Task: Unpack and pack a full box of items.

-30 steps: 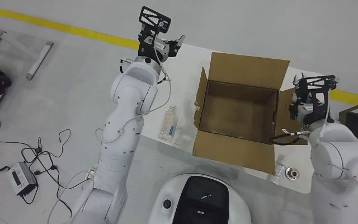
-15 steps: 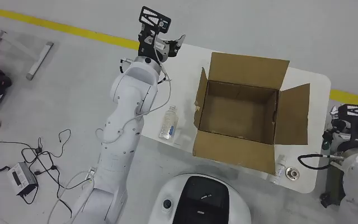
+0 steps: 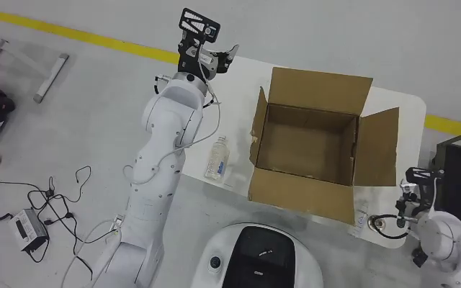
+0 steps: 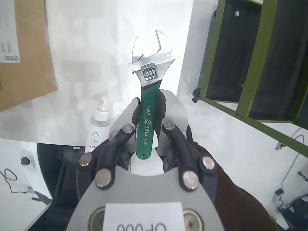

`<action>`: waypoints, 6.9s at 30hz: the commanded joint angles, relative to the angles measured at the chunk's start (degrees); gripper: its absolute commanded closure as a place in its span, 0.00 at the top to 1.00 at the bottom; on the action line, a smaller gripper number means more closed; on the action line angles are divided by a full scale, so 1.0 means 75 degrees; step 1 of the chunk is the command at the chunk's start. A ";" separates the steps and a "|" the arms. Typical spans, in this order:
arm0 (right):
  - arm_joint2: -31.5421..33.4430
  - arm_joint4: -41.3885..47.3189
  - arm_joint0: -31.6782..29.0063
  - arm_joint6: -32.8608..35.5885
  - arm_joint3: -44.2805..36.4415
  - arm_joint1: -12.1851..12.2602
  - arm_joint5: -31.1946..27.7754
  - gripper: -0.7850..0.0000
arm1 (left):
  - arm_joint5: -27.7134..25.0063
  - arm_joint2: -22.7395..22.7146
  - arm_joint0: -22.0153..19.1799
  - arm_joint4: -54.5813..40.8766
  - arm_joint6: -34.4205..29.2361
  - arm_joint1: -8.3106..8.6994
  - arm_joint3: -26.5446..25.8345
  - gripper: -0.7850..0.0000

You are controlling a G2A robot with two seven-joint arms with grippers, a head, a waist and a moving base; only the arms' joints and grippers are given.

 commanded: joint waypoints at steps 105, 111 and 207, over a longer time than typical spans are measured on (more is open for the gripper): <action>0.0226 0.3676 -0.1531 -0.5488 -0.2995 0.0008 -0.0536 0.00 | 0.0000 0.0000 0.0000 0.0000 0.0000 0.0000 0.0000 1.00; -0.0758 0.3606 -0.0404 -0.5132 -0.2513 0.0053 -0.0554 0.00 | 0.0000 0.0000 0.0000 0.0000 0.0000 0.0000 0.0000 1.00; -0.1898 0.1891 0.0851 -0.4192 -0.2120 0.0142 -0.0384 0.00 | -0.0860 0.0462 0.1981 -0.4084 -0.6941 0.0764 0.0263 1.00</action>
